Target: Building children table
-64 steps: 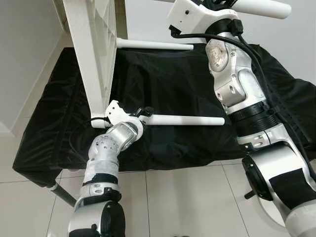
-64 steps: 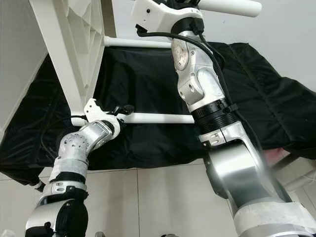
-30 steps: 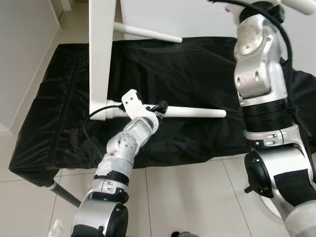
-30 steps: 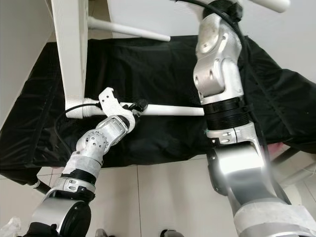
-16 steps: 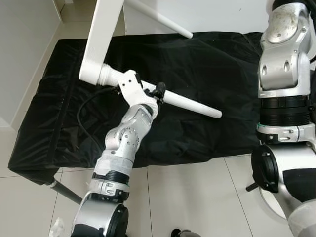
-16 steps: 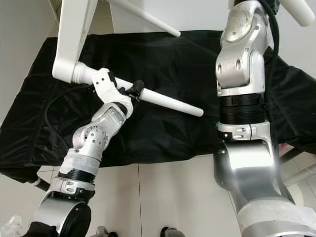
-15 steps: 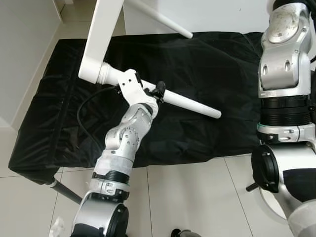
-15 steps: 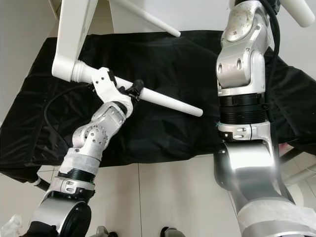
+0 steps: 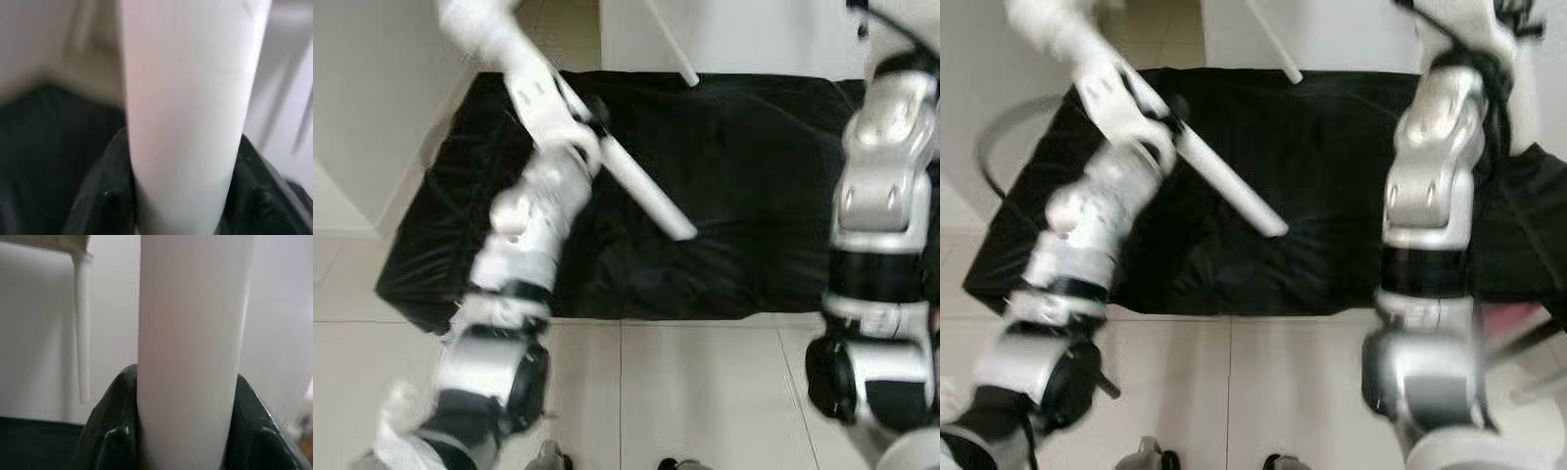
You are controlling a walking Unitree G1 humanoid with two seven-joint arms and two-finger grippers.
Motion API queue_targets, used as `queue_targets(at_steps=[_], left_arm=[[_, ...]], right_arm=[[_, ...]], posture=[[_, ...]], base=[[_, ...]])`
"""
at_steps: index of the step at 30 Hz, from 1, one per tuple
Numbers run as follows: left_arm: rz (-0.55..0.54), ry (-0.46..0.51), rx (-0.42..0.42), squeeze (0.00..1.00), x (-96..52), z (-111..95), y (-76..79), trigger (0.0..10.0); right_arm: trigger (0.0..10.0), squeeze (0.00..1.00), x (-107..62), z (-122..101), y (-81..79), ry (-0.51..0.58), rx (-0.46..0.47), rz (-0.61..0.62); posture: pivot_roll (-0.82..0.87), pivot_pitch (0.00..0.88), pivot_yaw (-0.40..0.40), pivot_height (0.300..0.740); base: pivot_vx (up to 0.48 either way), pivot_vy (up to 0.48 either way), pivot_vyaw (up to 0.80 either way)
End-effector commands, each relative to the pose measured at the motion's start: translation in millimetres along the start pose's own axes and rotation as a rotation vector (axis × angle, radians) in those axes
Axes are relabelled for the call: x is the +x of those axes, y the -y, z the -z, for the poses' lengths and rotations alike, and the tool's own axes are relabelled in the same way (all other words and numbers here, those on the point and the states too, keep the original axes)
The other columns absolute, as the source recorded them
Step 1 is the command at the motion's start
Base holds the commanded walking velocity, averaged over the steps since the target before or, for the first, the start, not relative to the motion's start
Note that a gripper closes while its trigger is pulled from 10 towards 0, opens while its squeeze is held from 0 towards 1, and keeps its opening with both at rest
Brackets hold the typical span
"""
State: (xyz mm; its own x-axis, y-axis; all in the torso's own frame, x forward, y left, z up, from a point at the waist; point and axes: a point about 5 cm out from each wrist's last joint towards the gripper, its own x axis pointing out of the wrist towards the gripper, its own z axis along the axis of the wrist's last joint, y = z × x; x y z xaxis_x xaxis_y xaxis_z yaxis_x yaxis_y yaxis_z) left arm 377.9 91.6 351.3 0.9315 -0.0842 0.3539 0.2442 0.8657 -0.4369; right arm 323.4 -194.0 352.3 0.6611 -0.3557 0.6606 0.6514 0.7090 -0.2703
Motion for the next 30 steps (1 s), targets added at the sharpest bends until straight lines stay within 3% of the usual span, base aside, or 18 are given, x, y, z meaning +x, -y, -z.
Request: queue_targets(at_steps=[1,6,12,13,14,15,18,19,20,21,22,30], left_arm=[[0.47,0.234,-0.042,0.0,-16.1,-51.9,90.3,0.0],[0.509,0.223,-0.025,0.0,-17.0,-50.7,99.0,0.0],[0.547,0.153,0.001,0.0,-18.1,-32.3,107.4,0.0],[0.562,0.122,0.009,0.0,-19.8,-24.7,108.7,0.7],[0.572,0.101,0.012,0.0,-21.3,-19.8,109.6,0.7],[0.577,0.062,0.031,0.0,-23.1,-9.4,108.2,10.0],[0.578,0.038,0.043,0.0,-24.3,-2.7,106.9,10.0],[0.576,0.006,0.056,0.0,-25.9,6.2,103.3,10.0],[0.572,-0.015,0.055,0.07,-27.8,12.2,100.0,10.0],[0.572,-0.015,0.055,0.07,-27.8,12.2,100.0,10.0],[0.574,-0.035,0.057,1.0,-31.3,17.9,97.1,10.0],[0.594,-0.105,0.097,1.0,-47.4,34.4,87.5,10.0]], right_arm=[[0.0,0.0,-27.5,30.9,-36.3,-0.107,-0.005,-0.193],[0.0,0.0,-43.8,52.9,-44.2,-0.187,0.034,-0.223],[0.0,0.0,-60.2,73.0,-52.7,-0.237,0.084,-0.238],[2.4,0.0,-63.0,75.7,-53.3,-0.242,0.093,-0.237],[2.4,0.0,-64.8,77.4,-53.5,-0.245,0.099,-0.236],[10.0,0.0,-68.4,81.5,-53.8,-0.258,0.12,-0.229],[10.0,0.0,-70.7,84.3,-53.8,-0.268,0.132,-0.223],[10.0,0.52,-74.2,88.3,-54.5,-0.286,0.157,-0.223],[10.0,1.0,-76.7,90.5,-54.0,-0.289,0.162,-0.217],[10.0,1.0,-76.7,90.5,-54.0,-0.289,0.162,-0.217],[10.0,1.0,-79.4,94.1,-53.6,-0.307,0.186,-0.204],[10.0,1.0,-77.2,101.5,-45.6,-0.303,0.216,-0.143]], posture=[[-0.09,0.083,0.064,0.74],[-0.09,0.083,0.067,0.74],[-0.09,0.092,0.077,0.74],[-0.08,0.1,0.077,0.74],[-0.08,0.102,0.077,0.74],[-0.07,0.109,0.076,0.74],[-0.07,0.109,0.076,0.74],[-0.06,0.109,0.076,0.74],[-0.06,0.111,0.075,0.74],[-0.06,0.111,0.075,0.74],[-0.06,0.113,0.075,0.74],[-0.04,0.124,0.079,0.74]], base=[[0.0,0.0,0.0],[0.0,0.0,0.0],[0.0,0.0,0.0],[0.0,0.0,0.0],[0.0,0.0,0.0],[0.0,0.0,0.0],[0.0,0.0,0.0],[0.0,0.0,0.0],[0.0,0.0,0.0],[0.0,0.0,0.0],[0.0,0.0,0.0],[0.0,0.0,0.0]])
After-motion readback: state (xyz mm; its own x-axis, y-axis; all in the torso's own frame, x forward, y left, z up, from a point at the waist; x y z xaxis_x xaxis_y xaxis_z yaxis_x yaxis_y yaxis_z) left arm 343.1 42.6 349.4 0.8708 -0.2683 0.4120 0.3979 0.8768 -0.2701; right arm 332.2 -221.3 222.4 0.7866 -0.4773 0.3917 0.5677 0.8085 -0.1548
